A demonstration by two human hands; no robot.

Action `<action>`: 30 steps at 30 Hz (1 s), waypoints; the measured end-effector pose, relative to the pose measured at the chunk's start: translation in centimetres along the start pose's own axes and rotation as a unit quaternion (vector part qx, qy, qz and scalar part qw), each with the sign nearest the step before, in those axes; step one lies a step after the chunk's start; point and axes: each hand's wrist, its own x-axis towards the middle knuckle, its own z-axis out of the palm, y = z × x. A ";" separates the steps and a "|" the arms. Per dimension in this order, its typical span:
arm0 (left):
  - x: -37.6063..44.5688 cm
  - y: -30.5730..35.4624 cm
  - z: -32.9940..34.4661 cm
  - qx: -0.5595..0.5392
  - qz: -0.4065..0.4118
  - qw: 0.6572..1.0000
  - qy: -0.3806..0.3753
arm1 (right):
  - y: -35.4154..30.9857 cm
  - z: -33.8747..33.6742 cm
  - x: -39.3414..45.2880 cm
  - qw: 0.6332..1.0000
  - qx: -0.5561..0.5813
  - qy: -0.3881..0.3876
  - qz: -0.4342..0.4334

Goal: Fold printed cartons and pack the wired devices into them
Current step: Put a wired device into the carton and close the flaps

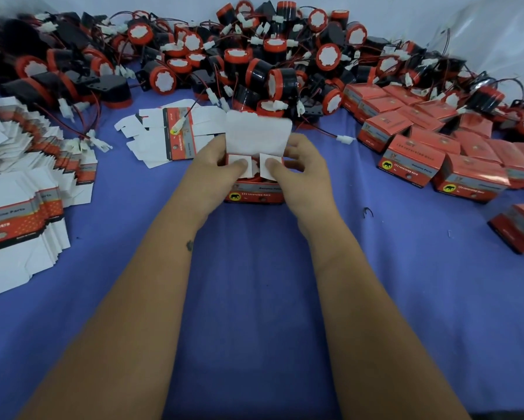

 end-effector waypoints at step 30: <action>0.1 -1.2 -2.0 0.042 0.066 0.996 -0.041 | 1.3 -3.0 0.5 0.988 -0.012 -0.157 0.006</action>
